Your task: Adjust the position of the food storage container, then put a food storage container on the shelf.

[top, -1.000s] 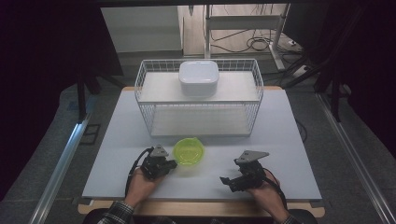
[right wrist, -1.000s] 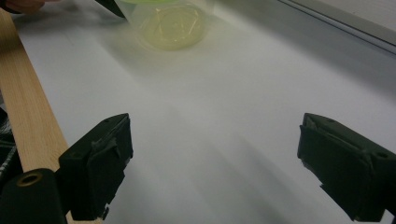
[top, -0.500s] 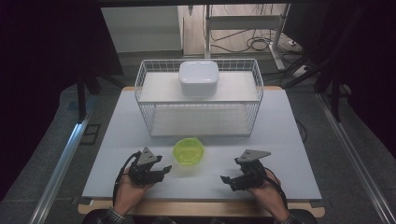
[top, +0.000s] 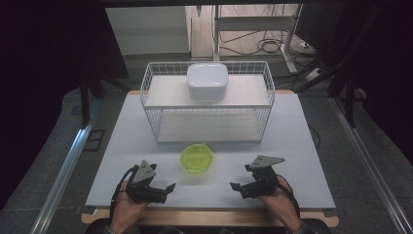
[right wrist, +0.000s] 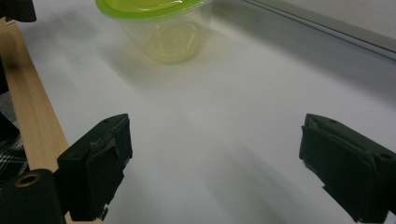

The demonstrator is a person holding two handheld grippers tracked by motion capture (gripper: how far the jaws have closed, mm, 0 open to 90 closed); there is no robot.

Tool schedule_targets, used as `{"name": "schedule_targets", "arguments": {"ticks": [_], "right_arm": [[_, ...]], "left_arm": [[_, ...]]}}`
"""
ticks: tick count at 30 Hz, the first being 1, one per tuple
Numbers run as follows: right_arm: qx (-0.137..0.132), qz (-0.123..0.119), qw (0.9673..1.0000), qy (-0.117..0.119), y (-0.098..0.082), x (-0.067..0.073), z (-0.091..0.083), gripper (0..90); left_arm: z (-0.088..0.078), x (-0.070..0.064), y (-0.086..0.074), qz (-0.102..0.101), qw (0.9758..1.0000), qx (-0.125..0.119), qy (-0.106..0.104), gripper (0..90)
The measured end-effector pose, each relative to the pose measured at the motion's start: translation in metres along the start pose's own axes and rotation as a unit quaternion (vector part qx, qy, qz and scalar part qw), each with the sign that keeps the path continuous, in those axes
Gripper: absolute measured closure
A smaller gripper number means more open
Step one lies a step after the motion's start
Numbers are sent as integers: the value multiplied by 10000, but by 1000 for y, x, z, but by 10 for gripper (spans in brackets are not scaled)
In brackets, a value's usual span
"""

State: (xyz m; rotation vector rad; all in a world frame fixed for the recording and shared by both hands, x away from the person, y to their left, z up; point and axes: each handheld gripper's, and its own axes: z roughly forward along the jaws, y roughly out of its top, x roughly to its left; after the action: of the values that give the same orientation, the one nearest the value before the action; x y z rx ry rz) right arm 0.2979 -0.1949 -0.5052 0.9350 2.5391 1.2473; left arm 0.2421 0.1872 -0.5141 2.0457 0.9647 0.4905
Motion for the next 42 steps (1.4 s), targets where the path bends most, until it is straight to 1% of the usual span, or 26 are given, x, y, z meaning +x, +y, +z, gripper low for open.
{"name": "schedule_targets", "arguments": {"ticks": [2, 6, 10, 13, 16, 18, 20, 24, 27, 29, 31, 35, 38, 41, 42], "right_arm": [[-3, 2, 10000, 3, 0, 0, 0, 95], [-1, -34, 10000, -25, -1, -1, 1, 91], [14, -20, 10000, -52, -1, -2, 1, 78], [-42, 8, 9999, -93, 0, -4, 2, 71], [-119, 11, 9998, -181, 1, -5, 2, 64], [-169, 14, 9997, -155, 4, -7, 2, 64], [-206, 85, 9997, -104, 6, -8, 3, 67], [-236, 291, 9993, 85, 14, -13, 6, 79], [-333, 276, 9989, 162, 19, -15, 7, 53], [-374, 468, 9979, 234, 24, -18, 8, 53], [-321, 603, 9972, 291, 28, -19, 9, 56], [-206, 650, 9974, 246, 36, -21, 13, 122], [-233, 666, 9970, 322, 46, -23, 17, 181], [-253, 618, 9972, 342, 57, -25, 22, 210], [-235, 635, 9970, 370, 61, -26, 25, 213]], "left_arm": [[1, 1, -2, 50, 10000, 11, 26, 31], [2, 3, -3, 8, 10000, -12, -20, 31], [3, 2, -4, 85, 10000, -26, -29, 27], [4, 3, -5, 72, 9999, -62, -91, 19], [6, 4, -5, 72, 9999, -56, -92, 22], [5, 4, -5, 76, 9999, -69, -82, 24], [5, 4, -5, 91, 9999, -73, -65, 25], [6, 4, -6, 120, 9999, -63, -64, 27], [7, 4, -6, 185, 9998, -33, -49, 31], [8, 3, -5, 176, 9998, -36, -68, 32], [8, 3, -5, 176, 9998, -25, -68, 33], [8, 3, -5, 148, 9999, -29, -76, 33], [8, 4, -5, 108, 9999, -44, -90, 33], [8, 4, -6, 110, 9999, -25, -91, 33], [8, 4, -6, 112, 9999, -25, -93, 33]]}}
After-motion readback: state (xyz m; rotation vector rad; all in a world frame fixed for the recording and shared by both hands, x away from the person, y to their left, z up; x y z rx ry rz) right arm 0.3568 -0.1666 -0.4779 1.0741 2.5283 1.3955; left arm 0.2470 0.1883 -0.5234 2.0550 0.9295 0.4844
